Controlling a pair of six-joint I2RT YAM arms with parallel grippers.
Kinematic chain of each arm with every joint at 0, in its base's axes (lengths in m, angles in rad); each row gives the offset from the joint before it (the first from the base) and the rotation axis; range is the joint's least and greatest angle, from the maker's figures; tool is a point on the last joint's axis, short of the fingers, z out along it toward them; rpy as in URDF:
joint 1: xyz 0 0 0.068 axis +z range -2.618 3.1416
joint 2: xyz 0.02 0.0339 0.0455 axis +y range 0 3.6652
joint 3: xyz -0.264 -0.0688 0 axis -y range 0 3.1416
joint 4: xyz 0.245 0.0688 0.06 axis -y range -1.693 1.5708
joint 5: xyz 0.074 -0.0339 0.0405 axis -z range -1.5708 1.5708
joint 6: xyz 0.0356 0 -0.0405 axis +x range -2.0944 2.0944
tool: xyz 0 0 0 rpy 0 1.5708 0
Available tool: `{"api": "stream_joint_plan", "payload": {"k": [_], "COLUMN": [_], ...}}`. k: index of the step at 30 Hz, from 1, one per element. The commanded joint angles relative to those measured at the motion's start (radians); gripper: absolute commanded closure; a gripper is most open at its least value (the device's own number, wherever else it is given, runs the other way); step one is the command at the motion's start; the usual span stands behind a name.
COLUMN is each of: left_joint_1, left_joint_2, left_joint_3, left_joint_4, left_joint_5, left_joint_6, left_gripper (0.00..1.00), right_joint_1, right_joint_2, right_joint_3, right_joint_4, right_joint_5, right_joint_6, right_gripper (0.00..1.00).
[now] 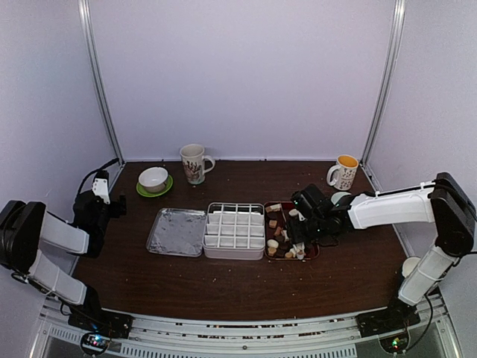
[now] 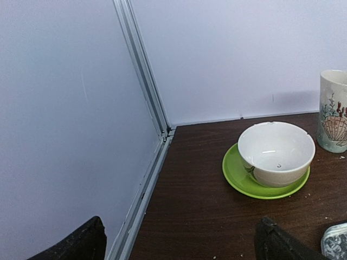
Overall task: Pack the chocolate
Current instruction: Pick up the clamp from the plate.
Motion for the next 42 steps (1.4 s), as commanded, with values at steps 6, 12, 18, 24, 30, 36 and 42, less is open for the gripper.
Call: {"api": "stream_joint_plan", "payload": {"k": [6, 12, 18, 24, 30, 36, 42], "left_joint_1": [0.008, 0.008, 0.007, 0.008, 0.007, 0.008, 0.007], "left_joint_2": [0.005, 0.004, 0.005, 0.005, 0.005, 0.005, 0.005], "left_joint_3": [0.016, 0.016, 0.016, 0.016, 0.016, 0.016, 0.017], "left_joint_4": [0.034, 0.033, 0.033, 0.033, 0.034, 0.034, 0.034], "left_joint_5": [0.013, 0.013, 0.013, 0.012, 0.013, 0.012, 0.013], "left_joint_6": [-0.008, -0.008, -0.008, -0.008, -0.008, -0.009, -0.009], "left_gripper": [0.02, 0.02, 0.02, 0.02, 0.02, 0.02, 0.02], "right_joint_1": [0.022, 0.027, 0.033, 0.037, 0.040, 0.039, 0.040], "right_joint_2": [0.076, 0.114, 0.126, 0.109, 0.025, -0.067, -0.156], "right_joint_3": [0.073, 0.088, 0.096, 0.101, 0.063, 0.058, 0.056], "right_joint_4": [-0.075, -0.081, -0.073, -0.068, -0.028, -0.061, -0.113], "right_joint_5": [0.069, 0.101, 0.107, 0.103, 0.129, 0.156, 0.146], "right_joint_6": [0.043, 0.050, 0.048, 0.048, 0.046, 0.025, 0.012], "right_gripper": [0.38, 0.43, 0.48, 0.54, 0.53, 0.54, 0.56]}}
